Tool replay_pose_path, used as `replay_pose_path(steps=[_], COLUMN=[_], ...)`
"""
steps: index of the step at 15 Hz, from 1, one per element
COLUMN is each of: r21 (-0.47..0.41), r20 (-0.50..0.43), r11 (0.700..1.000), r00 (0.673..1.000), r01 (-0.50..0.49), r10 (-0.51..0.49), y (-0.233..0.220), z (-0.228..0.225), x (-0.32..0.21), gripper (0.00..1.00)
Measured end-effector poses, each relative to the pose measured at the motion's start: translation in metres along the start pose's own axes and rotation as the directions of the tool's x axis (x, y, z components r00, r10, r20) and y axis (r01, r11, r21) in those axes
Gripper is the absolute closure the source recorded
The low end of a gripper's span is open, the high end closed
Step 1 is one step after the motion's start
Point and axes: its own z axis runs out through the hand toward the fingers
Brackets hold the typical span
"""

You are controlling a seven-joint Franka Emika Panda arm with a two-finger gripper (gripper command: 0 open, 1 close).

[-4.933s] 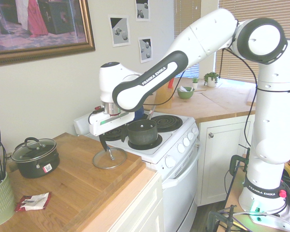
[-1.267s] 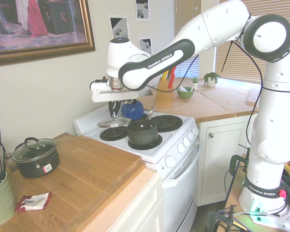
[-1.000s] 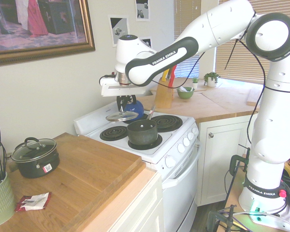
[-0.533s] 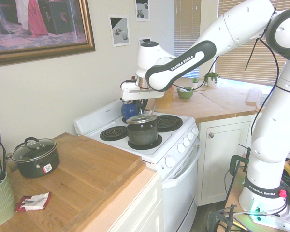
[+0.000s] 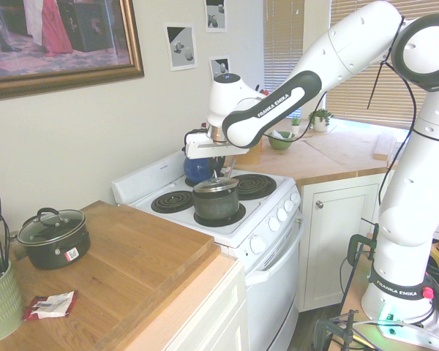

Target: Cover the lid of the pot

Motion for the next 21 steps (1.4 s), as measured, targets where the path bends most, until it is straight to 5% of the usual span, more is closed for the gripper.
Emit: replay_pose_path(steps=[14, 15, 21], r21=[0.052, 0.049, 0.040], r20=[-0.081, -0.079, -0.047], r11=[0.998, 0.999, 0.998], r00=[0.997, 0.997, 0.998], r01=[0.019, 0.023, 0.043], r10=[-0.015, -0.019, -0.041], y=[-0.003, -0.001, 0.011], z=[0.028, 0.029, 0.023], x=[-0.017, -0.019, -0.027], gripper=[1.00, 0.00, 0.00])
